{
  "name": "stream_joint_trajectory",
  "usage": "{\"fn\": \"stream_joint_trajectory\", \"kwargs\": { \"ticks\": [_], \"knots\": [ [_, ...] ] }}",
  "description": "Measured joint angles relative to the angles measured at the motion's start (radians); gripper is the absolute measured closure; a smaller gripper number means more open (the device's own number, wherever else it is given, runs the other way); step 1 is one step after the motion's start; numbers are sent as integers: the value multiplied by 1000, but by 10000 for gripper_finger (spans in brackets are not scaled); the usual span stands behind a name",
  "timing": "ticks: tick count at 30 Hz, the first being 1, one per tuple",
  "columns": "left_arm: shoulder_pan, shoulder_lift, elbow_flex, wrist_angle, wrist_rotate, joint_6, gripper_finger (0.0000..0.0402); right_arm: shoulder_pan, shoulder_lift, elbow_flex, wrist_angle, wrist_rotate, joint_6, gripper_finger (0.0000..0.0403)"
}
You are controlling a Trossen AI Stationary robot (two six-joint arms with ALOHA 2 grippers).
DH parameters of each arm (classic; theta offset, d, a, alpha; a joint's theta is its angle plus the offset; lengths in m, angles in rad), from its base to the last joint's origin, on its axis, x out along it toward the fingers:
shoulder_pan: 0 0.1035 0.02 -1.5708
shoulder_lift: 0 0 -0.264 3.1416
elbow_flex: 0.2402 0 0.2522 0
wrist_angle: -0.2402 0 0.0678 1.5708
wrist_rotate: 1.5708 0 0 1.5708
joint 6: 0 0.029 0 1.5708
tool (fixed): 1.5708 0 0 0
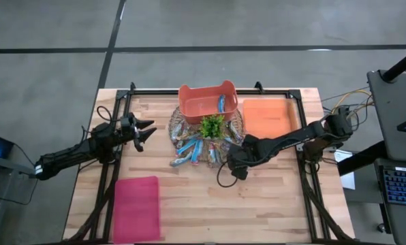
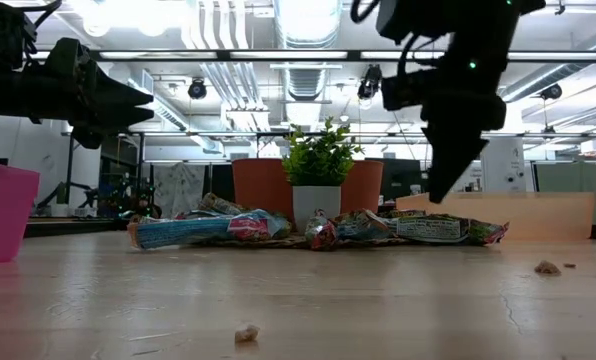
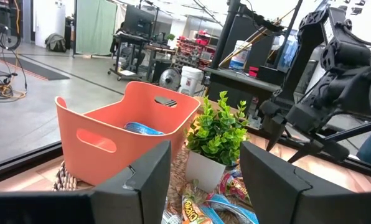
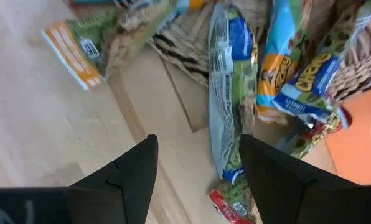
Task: Pick and place Granola Bars by type
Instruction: Put the blue granola bar into the dark orange bin
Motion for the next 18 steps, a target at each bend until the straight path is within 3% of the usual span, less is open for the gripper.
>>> {"fn": "stream_joint_trajectory", "kwargs": {
  "ticks": [18],
  "knots": [
    [0,1,0,0,0,0,228,-33,74,-62,124,-53,-16,191]
  ]
}}
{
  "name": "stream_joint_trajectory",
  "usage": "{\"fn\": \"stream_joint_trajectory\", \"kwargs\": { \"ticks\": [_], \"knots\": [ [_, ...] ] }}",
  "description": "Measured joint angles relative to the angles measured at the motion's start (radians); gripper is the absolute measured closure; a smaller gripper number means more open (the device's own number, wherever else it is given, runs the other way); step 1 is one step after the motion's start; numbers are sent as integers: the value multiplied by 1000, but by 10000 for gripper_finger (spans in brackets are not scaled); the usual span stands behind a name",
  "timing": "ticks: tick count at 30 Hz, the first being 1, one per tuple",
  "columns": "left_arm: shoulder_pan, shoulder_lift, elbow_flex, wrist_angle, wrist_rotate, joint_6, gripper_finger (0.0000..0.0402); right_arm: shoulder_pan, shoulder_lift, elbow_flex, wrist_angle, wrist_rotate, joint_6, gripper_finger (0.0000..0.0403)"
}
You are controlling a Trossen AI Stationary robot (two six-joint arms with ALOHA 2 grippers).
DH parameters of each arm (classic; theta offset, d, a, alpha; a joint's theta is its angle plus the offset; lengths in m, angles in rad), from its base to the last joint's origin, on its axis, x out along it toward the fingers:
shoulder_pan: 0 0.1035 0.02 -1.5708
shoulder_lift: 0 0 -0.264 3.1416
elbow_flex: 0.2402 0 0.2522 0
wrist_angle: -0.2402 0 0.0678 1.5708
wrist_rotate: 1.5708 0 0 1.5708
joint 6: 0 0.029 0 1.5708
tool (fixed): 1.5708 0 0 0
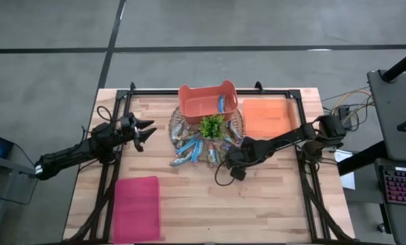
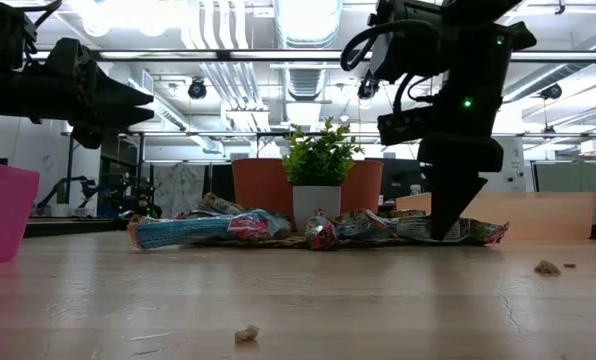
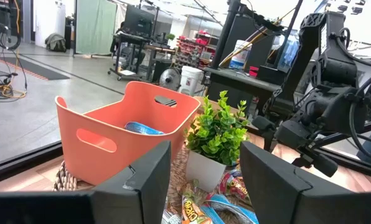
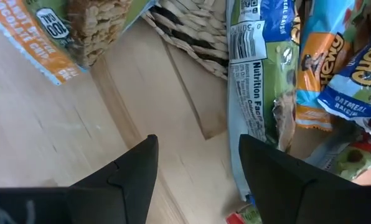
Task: Pick and place Granola Bars by type
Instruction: Put the blue granola bar into the dark orange bin
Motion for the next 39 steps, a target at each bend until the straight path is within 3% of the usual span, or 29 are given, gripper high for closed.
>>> {"fn": "stream_joint_trajectory", "kwargs": {
  "ticks": [6,17,39],
  "knots": [
    [0,0,0,0,0,0,228,-2,19,-9,13,-15,-14,240],
    [0,0,0,0,0,0,228,-15,54,10,15,-57,-70,385],
    [0,0,0,0,0,0,228,-21,50,28,10,-106,-84,395]
  ]
}}
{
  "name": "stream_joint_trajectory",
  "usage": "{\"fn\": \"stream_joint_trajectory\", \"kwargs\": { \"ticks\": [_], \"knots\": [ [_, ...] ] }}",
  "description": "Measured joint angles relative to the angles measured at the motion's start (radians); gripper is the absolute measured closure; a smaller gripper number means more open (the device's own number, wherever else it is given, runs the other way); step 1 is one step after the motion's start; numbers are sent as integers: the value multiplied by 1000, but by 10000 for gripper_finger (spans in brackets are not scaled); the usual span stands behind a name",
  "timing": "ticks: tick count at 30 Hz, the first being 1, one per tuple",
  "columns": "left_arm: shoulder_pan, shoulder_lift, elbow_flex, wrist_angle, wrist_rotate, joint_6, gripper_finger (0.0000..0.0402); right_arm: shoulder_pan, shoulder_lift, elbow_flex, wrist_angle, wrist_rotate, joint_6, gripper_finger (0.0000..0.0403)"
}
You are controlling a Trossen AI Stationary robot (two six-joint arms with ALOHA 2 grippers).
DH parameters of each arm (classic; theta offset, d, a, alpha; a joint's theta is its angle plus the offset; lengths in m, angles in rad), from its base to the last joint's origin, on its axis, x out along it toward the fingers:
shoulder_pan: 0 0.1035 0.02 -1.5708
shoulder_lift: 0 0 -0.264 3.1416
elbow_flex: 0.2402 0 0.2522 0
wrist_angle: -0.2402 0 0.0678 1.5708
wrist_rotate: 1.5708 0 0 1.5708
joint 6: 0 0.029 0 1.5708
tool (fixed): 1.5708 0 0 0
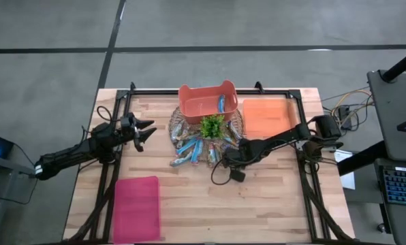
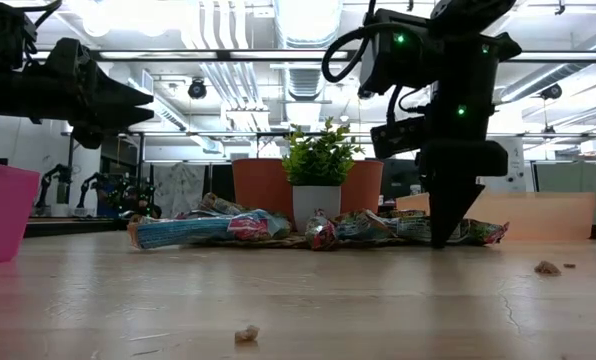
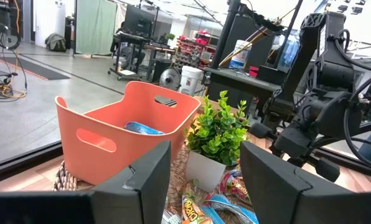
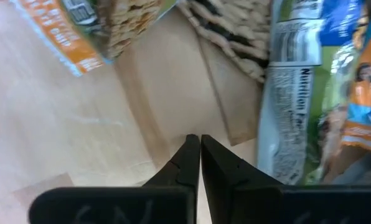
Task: Pick and place Granola Bars by type
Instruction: Put the blue granola bar into the dark orange bin
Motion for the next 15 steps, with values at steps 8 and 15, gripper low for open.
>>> {"fn": "stream_joint_trajectory", "kwargs": {
  "ticks": [8,15],
  "knots": [
    [0,0,0,0,0,0,228,-1,-1,45,-27,-18,-5,395],
    [0,0,0,0,0,0,228,-1,-2,77,-27,2,-27,395]
  ]
}}
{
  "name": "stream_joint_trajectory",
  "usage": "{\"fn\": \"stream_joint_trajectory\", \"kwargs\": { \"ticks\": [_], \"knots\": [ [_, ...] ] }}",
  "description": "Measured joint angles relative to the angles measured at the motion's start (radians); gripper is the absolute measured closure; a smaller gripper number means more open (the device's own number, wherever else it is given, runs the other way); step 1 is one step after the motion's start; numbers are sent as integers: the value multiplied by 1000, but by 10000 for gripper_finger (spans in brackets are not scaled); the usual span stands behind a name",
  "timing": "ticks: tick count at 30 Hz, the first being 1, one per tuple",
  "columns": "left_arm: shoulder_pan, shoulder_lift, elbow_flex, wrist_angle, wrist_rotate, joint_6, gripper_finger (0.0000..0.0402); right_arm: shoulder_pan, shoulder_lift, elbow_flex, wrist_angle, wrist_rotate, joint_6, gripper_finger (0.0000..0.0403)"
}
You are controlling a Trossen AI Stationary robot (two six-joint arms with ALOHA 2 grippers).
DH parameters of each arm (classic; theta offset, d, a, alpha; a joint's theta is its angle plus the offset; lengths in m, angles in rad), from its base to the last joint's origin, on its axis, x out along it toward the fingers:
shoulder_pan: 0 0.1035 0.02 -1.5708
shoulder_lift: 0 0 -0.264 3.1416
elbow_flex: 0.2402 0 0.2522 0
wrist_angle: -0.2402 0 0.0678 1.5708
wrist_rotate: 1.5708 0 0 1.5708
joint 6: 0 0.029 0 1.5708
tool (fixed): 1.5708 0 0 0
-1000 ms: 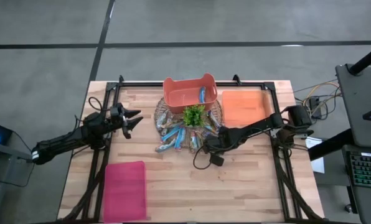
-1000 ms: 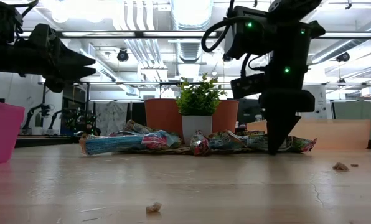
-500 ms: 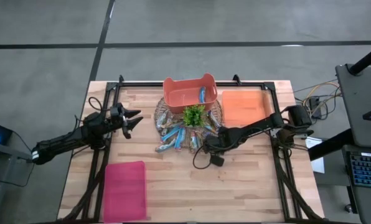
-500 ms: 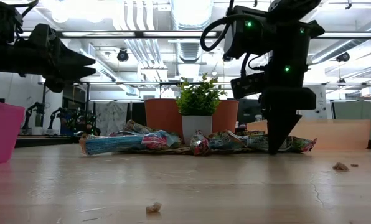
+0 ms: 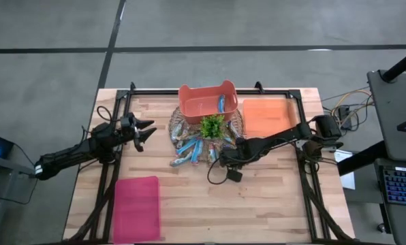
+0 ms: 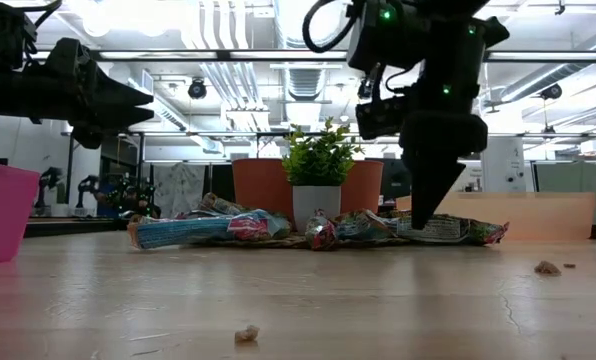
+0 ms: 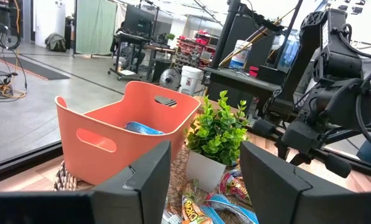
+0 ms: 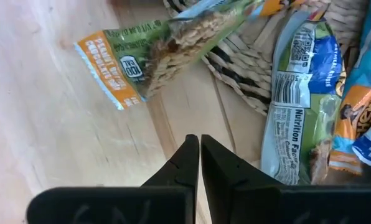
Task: Pick and place Granola Bars by type
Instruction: Put the blue granola bar into the dark orange bin
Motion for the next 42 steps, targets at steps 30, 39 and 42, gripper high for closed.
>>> {"fn": "stream_joint_trajectory", "kwargs": {
  "ticks": [30,39,42],
  "knots": [
    [0,0,0,0,0,0,228,0,-39,3,-234,249,135,167],
    [0,0,0,0,0,0,228,0,-39,-42,-194,242,120,145],
    [0,0,0,0,0,0,228,0,-38,-42,-162,219,117,146]
  ]
}}
